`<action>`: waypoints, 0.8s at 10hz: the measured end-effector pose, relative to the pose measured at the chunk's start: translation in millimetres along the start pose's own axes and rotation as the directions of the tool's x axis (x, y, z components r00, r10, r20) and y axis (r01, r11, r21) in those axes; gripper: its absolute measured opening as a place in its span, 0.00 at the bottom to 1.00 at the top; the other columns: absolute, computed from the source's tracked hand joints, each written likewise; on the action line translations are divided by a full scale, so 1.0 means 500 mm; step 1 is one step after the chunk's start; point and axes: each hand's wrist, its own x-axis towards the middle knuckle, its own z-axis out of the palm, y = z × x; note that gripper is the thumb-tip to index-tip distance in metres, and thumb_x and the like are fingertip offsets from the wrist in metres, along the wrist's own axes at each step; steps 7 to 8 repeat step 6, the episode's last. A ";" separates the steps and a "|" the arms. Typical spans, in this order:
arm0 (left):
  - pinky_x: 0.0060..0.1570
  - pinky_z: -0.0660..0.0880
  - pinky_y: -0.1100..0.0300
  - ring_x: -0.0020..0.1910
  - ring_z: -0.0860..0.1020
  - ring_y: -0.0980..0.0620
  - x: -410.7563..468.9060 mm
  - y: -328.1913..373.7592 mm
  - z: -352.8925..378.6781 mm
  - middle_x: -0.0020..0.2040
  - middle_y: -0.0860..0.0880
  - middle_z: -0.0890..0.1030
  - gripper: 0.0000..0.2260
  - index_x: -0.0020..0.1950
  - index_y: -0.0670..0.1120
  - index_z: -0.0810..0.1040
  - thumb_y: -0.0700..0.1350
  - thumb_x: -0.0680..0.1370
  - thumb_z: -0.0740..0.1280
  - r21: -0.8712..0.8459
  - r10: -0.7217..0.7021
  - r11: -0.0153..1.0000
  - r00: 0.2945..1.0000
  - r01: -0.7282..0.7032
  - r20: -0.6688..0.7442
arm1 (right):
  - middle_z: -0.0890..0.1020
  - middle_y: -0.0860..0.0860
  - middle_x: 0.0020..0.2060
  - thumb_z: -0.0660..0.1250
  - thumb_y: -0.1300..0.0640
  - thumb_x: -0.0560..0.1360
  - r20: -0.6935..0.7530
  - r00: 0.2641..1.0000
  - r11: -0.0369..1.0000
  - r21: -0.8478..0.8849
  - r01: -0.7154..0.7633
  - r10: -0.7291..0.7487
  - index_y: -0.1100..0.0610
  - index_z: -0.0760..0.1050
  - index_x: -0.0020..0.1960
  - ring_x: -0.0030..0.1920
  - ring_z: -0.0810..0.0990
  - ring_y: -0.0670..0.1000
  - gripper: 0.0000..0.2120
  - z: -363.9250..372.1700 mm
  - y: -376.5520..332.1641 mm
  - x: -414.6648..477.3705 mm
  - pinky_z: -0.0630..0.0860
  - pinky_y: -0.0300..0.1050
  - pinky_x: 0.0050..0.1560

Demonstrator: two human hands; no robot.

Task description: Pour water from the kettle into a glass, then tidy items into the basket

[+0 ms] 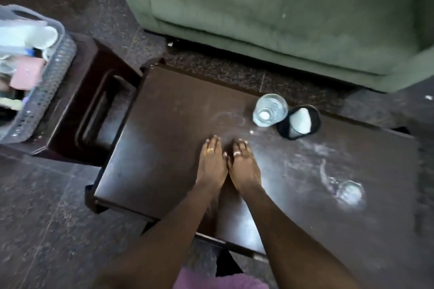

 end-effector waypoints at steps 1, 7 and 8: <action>0.76 0.42 0.58 0.76 0.52 0.50 -0.041 0.079 0.060 0.77 0.43 0.55 0.22 0.75 0.40 0.52 0.44 0.82 0.48 0.059 0.074 0.995 0.993 -0.080 0.089 | 0.53 0.56 0.77 0.52 0.52 0.81 0.015 0.995 0.996 -0.011 -0.094 0.094 0.61 0.50 0.76 0.77 0.49 0.52 0.27 -0.007 0.099 -0.060 0.48 0.44 0.75; 0.76 0.50 0.52 0.76 0.53 0.49 -0.062 0.189 0.055 0.77 0.48 0.57 0.22 0.76 0.44 0.53 0.45 0.81 0.49 0.188 0.290 0.923 0.929 -0.334 0.229 | 0.46 0.56 0.78 0.45 0.54 0.83 0.089 0.986 0.988 -0.081 -0.131 0.138 0.61 0.44 0.76 0.77 0.42 0.55 0.25 -0.109 0.161 -0.145 0.41 0.53 0.75; 0.76 0.50 0.52 0.76 0.53 0.49 -0.062 0.189 0.055 0.77 0.48 0.57 0.22 0.76 0.44 0.53 0.45 0.81 0.49 0.188 0.290 0.923 0.929 -0.334 0.229 | 0.46 0.56 0.78 0.45 0.54 0.83 0.089 0.986 0.988 -0.081 -0.131 0.138 0.61 0.44 0.76 0.77 0.42 0.55 0.25 -0.109 0.161 -0.145 0.41 0.53 0.75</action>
